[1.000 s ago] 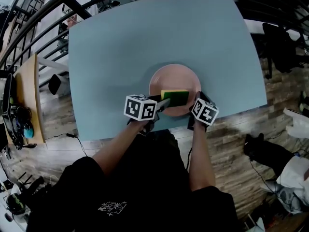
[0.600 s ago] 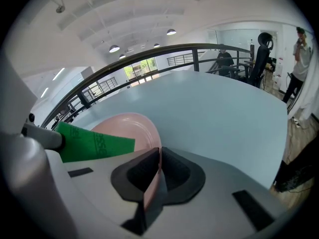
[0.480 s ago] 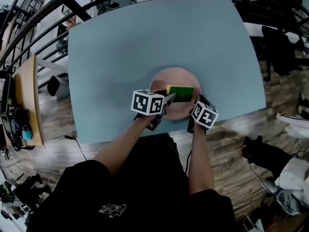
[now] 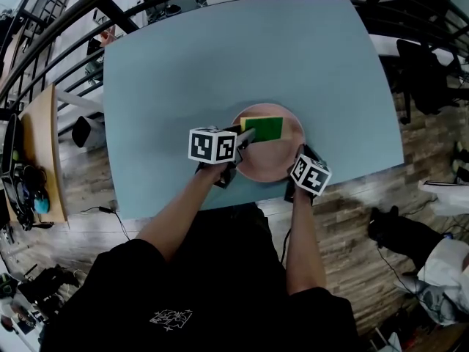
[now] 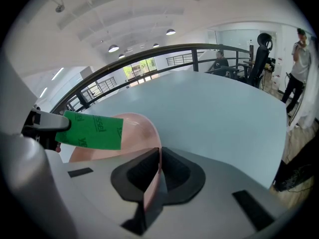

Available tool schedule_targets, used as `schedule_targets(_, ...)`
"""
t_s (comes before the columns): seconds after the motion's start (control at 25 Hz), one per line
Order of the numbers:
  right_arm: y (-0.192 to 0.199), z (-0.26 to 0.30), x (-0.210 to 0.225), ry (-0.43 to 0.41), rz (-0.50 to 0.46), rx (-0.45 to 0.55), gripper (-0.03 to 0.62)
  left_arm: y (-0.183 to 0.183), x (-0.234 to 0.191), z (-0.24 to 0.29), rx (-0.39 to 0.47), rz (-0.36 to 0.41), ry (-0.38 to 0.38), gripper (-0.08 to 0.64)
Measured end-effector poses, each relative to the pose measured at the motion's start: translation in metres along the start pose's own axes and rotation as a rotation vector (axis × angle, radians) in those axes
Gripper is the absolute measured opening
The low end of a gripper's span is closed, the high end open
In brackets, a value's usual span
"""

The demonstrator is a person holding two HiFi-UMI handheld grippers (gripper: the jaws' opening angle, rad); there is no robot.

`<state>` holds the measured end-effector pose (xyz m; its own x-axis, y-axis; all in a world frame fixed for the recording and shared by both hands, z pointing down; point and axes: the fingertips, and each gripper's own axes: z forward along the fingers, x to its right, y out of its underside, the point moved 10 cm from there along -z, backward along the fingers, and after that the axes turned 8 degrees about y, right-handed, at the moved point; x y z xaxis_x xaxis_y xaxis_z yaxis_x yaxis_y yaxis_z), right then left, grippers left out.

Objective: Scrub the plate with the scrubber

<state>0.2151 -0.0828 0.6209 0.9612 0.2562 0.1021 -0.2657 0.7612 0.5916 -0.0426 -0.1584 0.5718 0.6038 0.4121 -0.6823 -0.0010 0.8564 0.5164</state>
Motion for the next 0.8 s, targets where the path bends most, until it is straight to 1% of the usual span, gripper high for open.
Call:
schedule_targets(0.28, -0.001, 0.000, 0.000, -0.001, 0.000, 0.002, 0.020, -0.002, -0.021, -0.032, 0.034, -0.021, -0.051, 0.132)
schedule_targets(0.44, 0.001, 0.000, 0.000, -0.003, 0.002, 0.004, 0.020, 0.007, -0.025, -0.050, 0.027, -0.003, -0.079, 0.132)
schedule_targets(0.8, -0.001, 0.000, 0.002, -0.009, 0.001, 0.002, 0.020, 0.033, -0.022, -0.081, 0.006, -0.006, -0.099, 0.132)
